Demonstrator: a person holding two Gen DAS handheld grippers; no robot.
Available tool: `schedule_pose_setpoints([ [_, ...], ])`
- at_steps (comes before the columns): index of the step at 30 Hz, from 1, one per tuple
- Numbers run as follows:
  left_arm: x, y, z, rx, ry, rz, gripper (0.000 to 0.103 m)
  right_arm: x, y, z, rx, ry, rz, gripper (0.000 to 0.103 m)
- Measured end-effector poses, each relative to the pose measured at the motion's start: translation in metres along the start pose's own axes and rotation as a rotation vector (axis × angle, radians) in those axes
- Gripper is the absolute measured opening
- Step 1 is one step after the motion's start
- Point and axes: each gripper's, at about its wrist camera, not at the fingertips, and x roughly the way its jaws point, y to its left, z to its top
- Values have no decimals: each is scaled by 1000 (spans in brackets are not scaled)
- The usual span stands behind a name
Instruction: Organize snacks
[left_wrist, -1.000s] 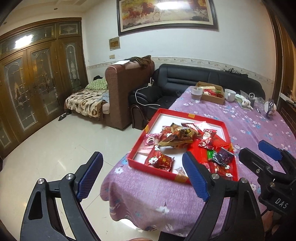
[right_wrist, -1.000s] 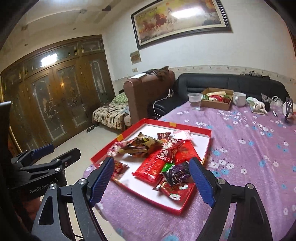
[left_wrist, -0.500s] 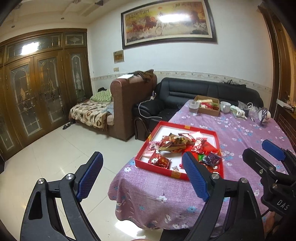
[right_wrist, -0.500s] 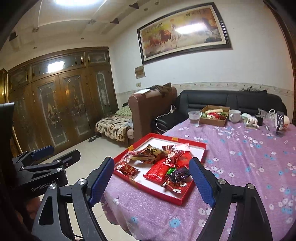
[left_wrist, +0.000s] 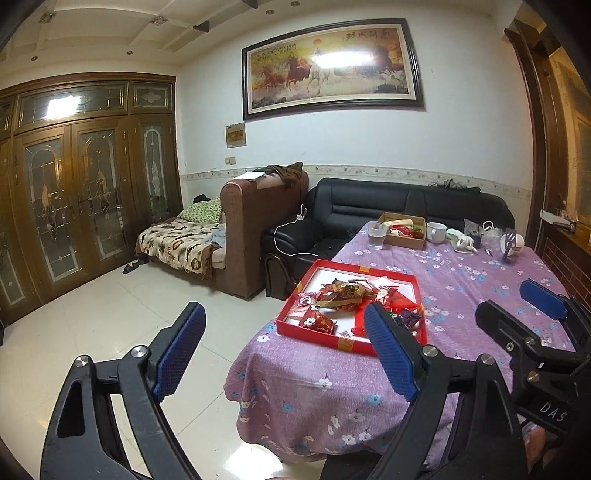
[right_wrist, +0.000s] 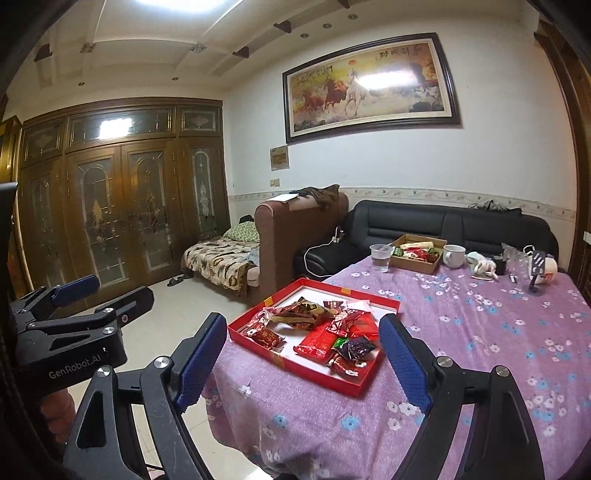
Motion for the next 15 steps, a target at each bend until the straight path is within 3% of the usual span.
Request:
schedule_pose_setpoints([
  [15, 2, -2, -4, -3, 5, -5, 88, -11, 6, 0, -10, -11, -4, 87],
])
